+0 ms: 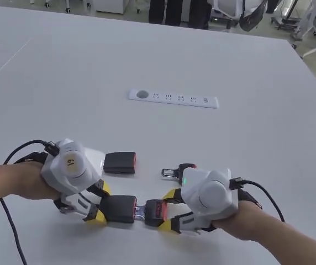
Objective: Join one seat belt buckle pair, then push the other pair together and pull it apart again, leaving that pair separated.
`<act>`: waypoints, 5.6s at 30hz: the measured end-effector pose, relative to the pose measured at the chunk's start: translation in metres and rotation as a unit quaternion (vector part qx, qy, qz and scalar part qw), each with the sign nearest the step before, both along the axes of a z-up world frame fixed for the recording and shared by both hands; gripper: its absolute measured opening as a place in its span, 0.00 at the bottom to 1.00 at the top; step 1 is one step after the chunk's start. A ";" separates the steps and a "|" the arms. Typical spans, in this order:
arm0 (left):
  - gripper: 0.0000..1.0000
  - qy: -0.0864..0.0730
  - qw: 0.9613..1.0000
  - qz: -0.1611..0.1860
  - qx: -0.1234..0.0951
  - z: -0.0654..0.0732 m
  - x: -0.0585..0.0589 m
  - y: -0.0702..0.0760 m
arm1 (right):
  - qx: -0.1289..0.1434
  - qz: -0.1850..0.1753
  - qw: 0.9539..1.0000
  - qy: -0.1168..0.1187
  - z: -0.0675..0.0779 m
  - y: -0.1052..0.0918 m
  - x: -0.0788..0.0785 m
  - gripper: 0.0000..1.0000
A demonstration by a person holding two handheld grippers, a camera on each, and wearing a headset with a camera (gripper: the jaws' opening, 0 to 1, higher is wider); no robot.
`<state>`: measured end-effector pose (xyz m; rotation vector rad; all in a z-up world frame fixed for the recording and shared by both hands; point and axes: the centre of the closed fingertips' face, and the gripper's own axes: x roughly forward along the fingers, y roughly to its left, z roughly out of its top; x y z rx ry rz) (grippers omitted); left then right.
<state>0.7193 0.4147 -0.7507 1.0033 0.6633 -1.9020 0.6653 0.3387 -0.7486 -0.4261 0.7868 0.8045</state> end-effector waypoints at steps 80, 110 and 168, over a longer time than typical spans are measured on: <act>0.31 -0.021 0.999 -0.021 0.024 0.000 0.001 -0.003 | 0.007 -0.035 0.999 -0.009 0.002 -0.005 0.000 0.28; 0.32 -0.026 0.999 -0.031 0.035 -0.001 0.000 -0.003 | 0.006 -0.031 0.999 -0.005 0.001 -0.024 -0.016 0.28; 0.32 -0.027 0.998 -0.025 0.043 0.001 -0.001 -0.001 | -0.019 -0.037 0.999 0.023 0.001 -0.084 -0.058 0.31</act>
